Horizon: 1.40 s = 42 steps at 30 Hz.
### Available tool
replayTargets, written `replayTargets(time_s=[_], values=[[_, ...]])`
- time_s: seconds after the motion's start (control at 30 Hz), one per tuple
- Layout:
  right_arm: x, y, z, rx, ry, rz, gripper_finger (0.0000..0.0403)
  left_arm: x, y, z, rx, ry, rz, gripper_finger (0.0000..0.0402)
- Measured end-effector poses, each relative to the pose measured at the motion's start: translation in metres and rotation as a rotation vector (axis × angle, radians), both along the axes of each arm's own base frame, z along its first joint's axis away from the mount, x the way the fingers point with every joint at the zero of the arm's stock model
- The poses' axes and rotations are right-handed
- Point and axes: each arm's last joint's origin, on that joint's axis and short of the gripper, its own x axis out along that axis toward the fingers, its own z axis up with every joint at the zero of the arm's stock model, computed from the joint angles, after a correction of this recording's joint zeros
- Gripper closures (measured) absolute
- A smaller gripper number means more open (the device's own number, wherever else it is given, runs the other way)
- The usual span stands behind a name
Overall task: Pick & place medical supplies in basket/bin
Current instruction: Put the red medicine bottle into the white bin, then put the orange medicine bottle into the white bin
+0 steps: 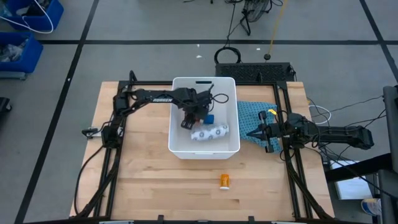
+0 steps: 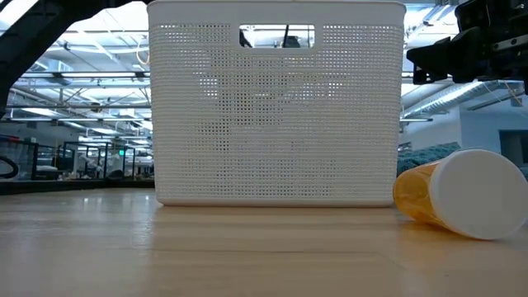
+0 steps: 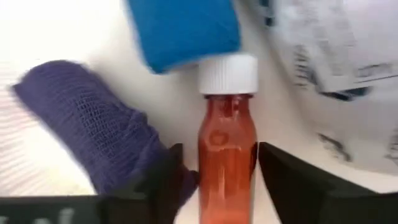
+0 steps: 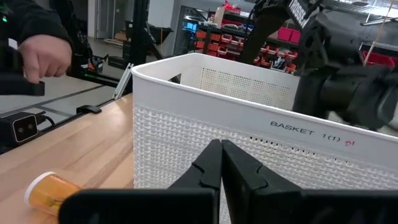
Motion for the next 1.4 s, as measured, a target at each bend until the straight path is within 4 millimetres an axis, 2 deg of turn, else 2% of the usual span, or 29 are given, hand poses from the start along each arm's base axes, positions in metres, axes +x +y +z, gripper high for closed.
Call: replayTargets(time_s=[0.2,0.33,0.4,0.5,0.6,0.67,0.77,0.87,0.93,1.07,1.17,1.3,1.4], values=[[0.0,0.0,0.0,0.0,0.0,0.0,0.0403,0.008,-0.002,0.03,0.018,-0.026,-0.027,0.0099],[0.0,0.0,0.0,0.001,0.0,0.0,0.0403,0.015,-0.005,0.058,0.048,-0.054,-0.048,0.0067],[0.0,0.0,0.0,0.001,0.001,0.0,0.0403,0.017,-0.007,0.081,0.066,-0.066,-0.049,0.0064],[0.0,0.0,0.0,0.001,0.001,0.0,0.0403,0.016,-0.009,0.125,0.083,-0.112,-0.031,0.0073],[0.0,0.0,0.0,0.004,0.001,0.0,0.0403,0.005,-0.012,0.169,0.095,-0.139,-0.001,0.0106],[0.0,0.0,0.0,0.004,0.002,0.0,0.0403,-0.004,-0.014,0.193,0.114,-0.177,0.022,0.0147],[0.0,0.0,0.0,0.004,0.001,0.0,0.0403,-0.03,-0.019,0.229,0.14,-0.28,0.044,0.0239],[0.0,0.0,0.0,0.003,-0.001,0.0,0.0403,-0.063,-0.026,0.265,0.109,-0.412,0.079,0.0348],[0.0,0.0,0.001,0.001,-0.005,0.0,0.0403,-0.076,-0.031,0.28,0.063,-0.505,0.071,0.0386],[0.0,0.0,0.001,-0.002,-0.005,-0.001,0.0403,-0.102,-0.044,0.295,0.013,-0.67,0.002,0.0396],[0.0,0.0,0.001,-0.003,-0.006,0.0,0.0403,-0.121,-0.049,0.294,-0.044,-0.779,-0.03,0.0398],[0.0,0.0,0.001,-0.005,-0.006,0.0,0.0403,-0.139,-0.049,0.268,-0.101,-0.874,-0.04,0.0399],[0.0,0.0,0.001,-0.005,-0.006,-0.001,0.0403,-0.155,-0.049,0.247,-0.111,-1.024,-0.009,0.04]])
